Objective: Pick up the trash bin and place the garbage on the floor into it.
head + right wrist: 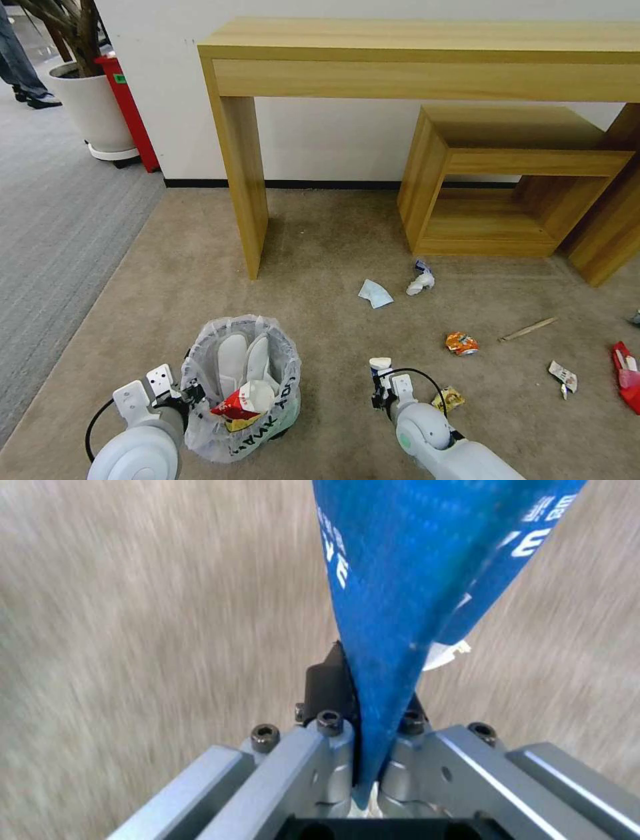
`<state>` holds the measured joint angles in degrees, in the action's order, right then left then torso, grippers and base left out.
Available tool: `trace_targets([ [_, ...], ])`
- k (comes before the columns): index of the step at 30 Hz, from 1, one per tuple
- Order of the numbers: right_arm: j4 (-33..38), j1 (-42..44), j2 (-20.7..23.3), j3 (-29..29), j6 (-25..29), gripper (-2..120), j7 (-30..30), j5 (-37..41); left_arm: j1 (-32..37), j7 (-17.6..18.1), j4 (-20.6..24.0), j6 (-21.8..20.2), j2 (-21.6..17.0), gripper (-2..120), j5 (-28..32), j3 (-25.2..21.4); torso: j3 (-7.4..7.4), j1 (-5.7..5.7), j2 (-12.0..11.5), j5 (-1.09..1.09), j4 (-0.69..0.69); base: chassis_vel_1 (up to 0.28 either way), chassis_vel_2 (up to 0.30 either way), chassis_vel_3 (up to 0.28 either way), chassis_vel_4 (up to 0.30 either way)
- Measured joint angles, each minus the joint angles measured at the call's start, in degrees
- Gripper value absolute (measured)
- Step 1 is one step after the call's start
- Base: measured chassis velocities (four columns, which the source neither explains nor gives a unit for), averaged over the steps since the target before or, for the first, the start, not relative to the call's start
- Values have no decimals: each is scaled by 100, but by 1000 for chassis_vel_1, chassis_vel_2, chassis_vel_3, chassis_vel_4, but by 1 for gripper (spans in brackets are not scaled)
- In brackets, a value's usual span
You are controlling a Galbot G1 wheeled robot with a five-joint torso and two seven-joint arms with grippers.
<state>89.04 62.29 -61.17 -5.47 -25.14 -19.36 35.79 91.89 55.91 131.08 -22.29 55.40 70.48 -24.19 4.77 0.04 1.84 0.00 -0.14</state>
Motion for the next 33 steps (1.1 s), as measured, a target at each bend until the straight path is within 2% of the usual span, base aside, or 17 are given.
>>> trace_targets([
  [2, 320, -4, 110, 199, 249, 0, 311, -159, 9, 5, 18, 0, -31, 1, 40, -11, 0, 0, 0, 0, 0, 0, 0, 0, 0],
  [4, 752, -62, 290, 463, 958, 0, 1074, -224, 10, 11, 43, 2, -74, 1, 96, -31, 0, 0, 0, -1, 0, 0, 0, 0, 0],
  [5, 752, -62, 290, 463, 958, 0, 1074, -224, 10, 11, 43, 2, -74, 1, 96, -31, 0, 0, 0, -1, 0, 0, 0, 0, 0],
  [6, 889, -98, 350, 539, 1208, 0, 1428, -220, 9, 11, 48, 3, -90, 1, 114, -42, 0, 0, 0, 0, 0, 0, 0, 0, 0],
  [7, 1091, -167, 454, 623, 1730, 0, 2142, -112, 4, 12, 57, 5, -104, 1, 141, -53, 0, 0, 0, -1, 1, 0, 0, 0, 0],
  [8, 1227, -212, 520, 634, 2011, 0, 2564, 12, 0, 12, 66, 6, -111, 1, 163, -54, 0, 0, 0, -1, 1, 0, 0, 0, 0],
  [9, 1227, -212, 520, 634, 2011, 0, 2564, 12, 0, 12, 66, 6, -111, 1, 163, -54, 0, 0, 0, -1, 1, 0, 0, 0, 0],
  [11, 1607, -362, 649, 515, 2340, 0, 3296, 474, -16, 12, 71, 5, -114, 1, 185, -52, -1, 0, 0, -2, 0, 0, 0, 0, 0],
  [12, 1607, -362, 649, 515, 2340, 0, 3296, 474, -16, 12, 71, 5, -114, 1, 185, -52, -1, 0, 0, -2, 0, 0, 0, 0, 0],
  [17, 1936, -669, 705, -306, 2278, 0, 3505, 1112, -78, 19, 45, -3, -65, 1, 208, -2, 0, 0, 0, -2, 0, 0, 0, 0, 0],
  [19, 2001, -831, 682, -750, 2075, 0, 3376, 1384, -115, 31, 7, -7, -34, 1, 218, 21, 0, 0, 0, -1, 0, 0, 0, 0, 0],
  [20, 2001, -831, 682, -750, 2075, 0, 3376, 1384, -115, 31, 7, -7, -34, 1, 218, 21, 0, 0, 0, -1, 0, 0, 0, 0, 0],
  [23, 2015, -1169, 656, -1446, 1750, 0, 3118, 1605, -185, 62, -50, -7, 3, 1, 252, 40, 0, 0, 0, -1, 0, 0, 0, 0, 0],
  [24, 2015, -1169, 656, -1446, 1750, 0, 3118, 1605, -185, 62, -50, -7, 3, 1, 252, 40, 0, 0, 0, -1, 0, 0, 0, 0, 0],
  [27, 1937, -1461, 648, -1952, 1616, 0, 2986, 1617, -193, 78, -63, -4, 45, 1, 257, 18, -1, 0, 0, -1, 0, 0, 0, 0, 0],
  [33, 1876, -1647, 594, -2253, 1544, 0, 2936, 1632, -152, 85, -58, -2, 74, 1, 252, -39, 0, 0, 0, -1, 0, 0, 0, 0, 0],
])
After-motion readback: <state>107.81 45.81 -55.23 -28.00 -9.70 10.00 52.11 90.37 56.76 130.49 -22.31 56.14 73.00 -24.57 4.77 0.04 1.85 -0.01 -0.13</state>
